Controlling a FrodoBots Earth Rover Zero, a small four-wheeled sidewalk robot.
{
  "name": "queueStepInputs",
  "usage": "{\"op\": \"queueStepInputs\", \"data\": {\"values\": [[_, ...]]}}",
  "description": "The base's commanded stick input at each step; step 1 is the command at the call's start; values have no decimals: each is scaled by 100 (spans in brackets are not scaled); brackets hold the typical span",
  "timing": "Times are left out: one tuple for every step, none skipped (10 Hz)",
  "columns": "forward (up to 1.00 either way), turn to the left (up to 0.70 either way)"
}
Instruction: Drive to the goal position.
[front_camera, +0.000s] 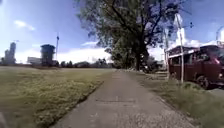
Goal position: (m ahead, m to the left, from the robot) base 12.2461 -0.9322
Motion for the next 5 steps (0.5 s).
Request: {"op": "queueStepInputs", "data": {"values": [[100,0],[100,0],[100,0],[100,0],[100,-1]]}}
